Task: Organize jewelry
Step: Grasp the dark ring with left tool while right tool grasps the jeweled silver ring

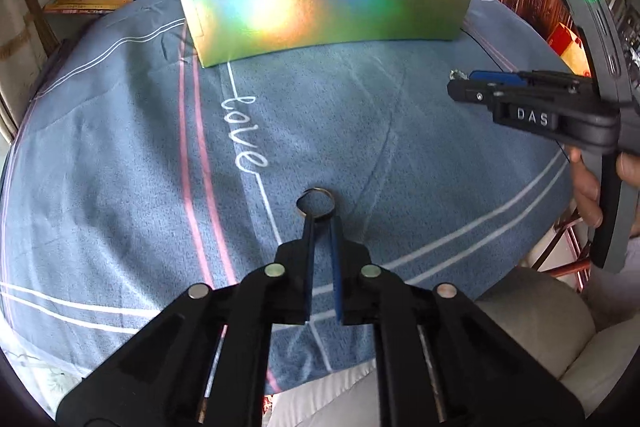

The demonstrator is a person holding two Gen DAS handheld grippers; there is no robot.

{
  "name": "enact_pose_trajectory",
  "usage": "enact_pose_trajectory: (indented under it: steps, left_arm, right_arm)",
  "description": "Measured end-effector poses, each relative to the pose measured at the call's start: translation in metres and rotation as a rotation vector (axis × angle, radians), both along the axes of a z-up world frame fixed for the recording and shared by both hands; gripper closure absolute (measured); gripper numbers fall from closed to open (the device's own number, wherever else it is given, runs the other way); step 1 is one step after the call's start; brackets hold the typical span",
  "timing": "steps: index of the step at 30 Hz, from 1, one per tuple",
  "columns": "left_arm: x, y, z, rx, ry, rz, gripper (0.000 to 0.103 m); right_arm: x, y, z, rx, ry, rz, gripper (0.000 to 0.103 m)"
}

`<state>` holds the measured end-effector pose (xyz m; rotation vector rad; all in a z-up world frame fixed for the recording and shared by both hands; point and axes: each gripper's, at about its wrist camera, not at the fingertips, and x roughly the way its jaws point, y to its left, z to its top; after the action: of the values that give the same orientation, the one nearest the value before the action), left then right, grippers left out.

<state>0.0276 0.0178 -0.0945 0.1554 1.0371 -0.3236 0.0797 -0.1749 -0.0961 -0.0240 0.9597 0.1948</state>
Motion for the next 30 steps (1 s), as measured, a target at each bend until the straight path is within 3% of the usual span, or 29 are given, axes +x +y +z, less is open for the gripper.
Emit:
enact_pose_trajectory:
  steps: [4,6,8,13,20,24,30]
  left_arm:
    - [0.009,-0.002,0.000,0.009,-0.021,0.030,0.094]
    - [0.012,-0.006,0.001,0.016,-0.033,0.039,0.094]
    - [0.015,-0.010,0.001,0.011,-0.032,0.039,0.094]
    - [0.013,-0.014,0.002,0.006,-0.047,0.024,0.071]
    - [0.016,-0.015,0.000,0.016,-0.059,0.044,0.071]
    - [0.019,-0.015,0.001,0.019,-0.066,0.064,0.083]
    - [0.023,-0.013,0.002,0.018,-0.077,0.089,0.083]
  right_arm:
    - [0.004,0.004,-0.001,-0.015,-0.023,0.013,0.068]
    - [0.003,0.006,-0.001,-0.022,-0.035,0.027,0.080]
    - [0.002,0.007,0.000,-0.023,-0.034,0.032,0.080]
    - [0.004,0.007,0.000,-0.022,-0.031,0.029,0.080]
    - [0.007,0.008,0.001,-0.015,-0.037,0.017,0.080]
    - [0.007,0.008,0.002,-0.009,-0.036,0.010,0.082]
    - [0.003,0.005,0.005,-0.005,-0.044,-0.013,0.082]
